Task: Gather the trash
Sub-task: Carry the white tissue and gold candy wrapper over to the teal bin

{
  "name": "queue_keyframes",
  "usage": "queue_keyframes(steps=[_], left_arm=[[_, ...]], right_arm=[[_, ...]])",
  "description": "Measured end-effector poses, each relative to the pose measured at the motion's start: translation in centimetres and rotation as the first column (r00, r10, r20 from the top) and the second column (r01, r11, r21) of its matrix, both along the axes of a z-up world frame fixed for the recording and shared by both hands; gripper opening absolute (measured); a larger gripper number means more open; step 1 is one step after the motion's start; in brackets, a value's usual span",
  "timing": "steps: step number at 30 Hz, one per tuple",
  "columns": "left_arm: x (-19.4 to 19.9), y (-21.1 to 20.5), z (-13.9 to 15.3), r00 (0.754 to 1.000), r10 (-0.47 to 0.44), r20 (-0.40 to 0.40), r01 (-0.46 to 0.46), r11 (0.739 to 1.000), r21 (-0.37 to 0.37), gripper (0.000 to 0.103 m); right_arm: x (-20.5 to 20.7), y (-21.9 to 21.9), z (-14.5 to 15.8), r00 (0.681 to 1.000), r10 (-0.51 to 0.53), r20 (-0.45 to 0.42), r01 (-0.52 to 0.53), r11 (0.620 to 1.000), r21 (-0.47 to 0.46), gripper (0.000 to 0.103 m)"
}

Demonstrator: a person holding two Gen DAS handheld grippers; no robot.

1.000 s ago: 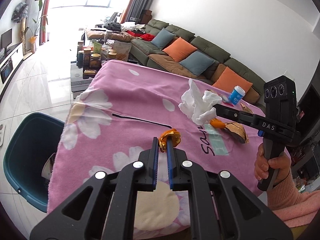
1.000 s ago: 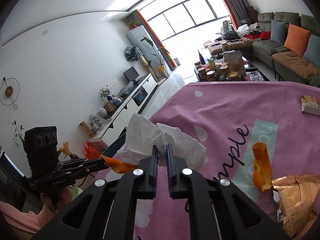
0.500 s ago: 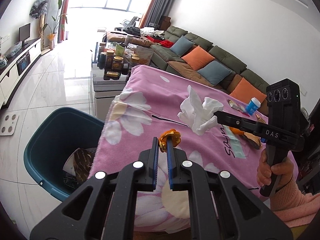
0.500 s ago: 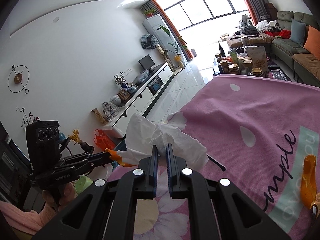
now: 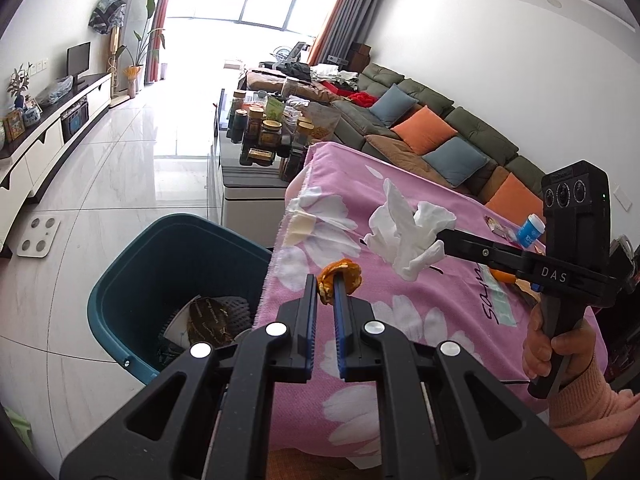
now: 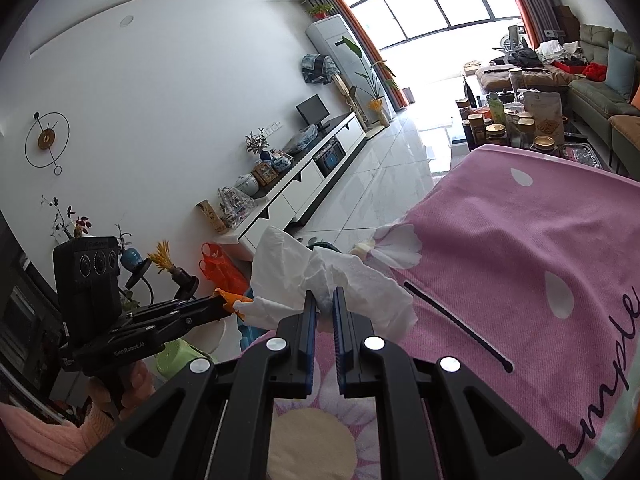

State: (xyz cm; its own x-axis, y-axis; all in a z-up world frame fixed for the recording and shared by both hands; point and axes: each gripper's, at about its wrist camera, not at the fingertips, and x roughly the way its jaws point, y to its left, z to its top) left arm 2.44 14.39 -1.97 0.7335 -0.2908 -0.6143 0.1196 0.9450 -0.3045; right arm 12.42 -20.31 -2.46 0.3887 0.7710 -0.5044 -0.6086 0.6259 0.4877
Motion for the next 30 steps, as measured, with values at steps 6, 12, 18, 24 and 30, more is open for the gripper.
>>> queue_keyframes(steps=[6, 12, 18, 24, 30], left_arm=[[-0.4, 1.4, 0.2, 0.999, 0.041, 0.001, -0.041, 0.999, 0.008, 0.008], [-0.8, 2.6, 0.5, 0.997, 0.078, 0.008, -0.078, 0.997, 0.017, 0.008], [-1.2, 3.7, 0.5, 0.994, 0.110, 0.004, -0.110, 0.994, 0.017, 0.008], [-1.3, 4.4, 0.2, 0.991, 0.133, -0.006, -0.133, 0.991, 0.022, 0.008], [-1.1, 5.0, 0.0, 0.987, 0.157, -0.015, -0.157, 0.987, 0.023, 0.008]], right_arm=[[0.2, 1.9, 0.1, 1.000, 0.031, 0.000, -0.031, 0.999, -0.010, 0.007], [0.5, 3.3, -0.1, 0.998, 0.057, -0.005, -0.057, 0.998, -0.018, 0.007], [0.7, 4.5, -0.1, 0.997, 0.081, -0.004, -0.081, 0.996, -0.029, 0.007], [0.6, 5.7, -0.3, 0.994, 0.107, -0.006, -0.107, 0.993, -0.043, 0.007], [0.7, 7.1, -0.3, 0.991, 0.134, -0.004, -0.134, 0.989, -0.059, 0.007]])
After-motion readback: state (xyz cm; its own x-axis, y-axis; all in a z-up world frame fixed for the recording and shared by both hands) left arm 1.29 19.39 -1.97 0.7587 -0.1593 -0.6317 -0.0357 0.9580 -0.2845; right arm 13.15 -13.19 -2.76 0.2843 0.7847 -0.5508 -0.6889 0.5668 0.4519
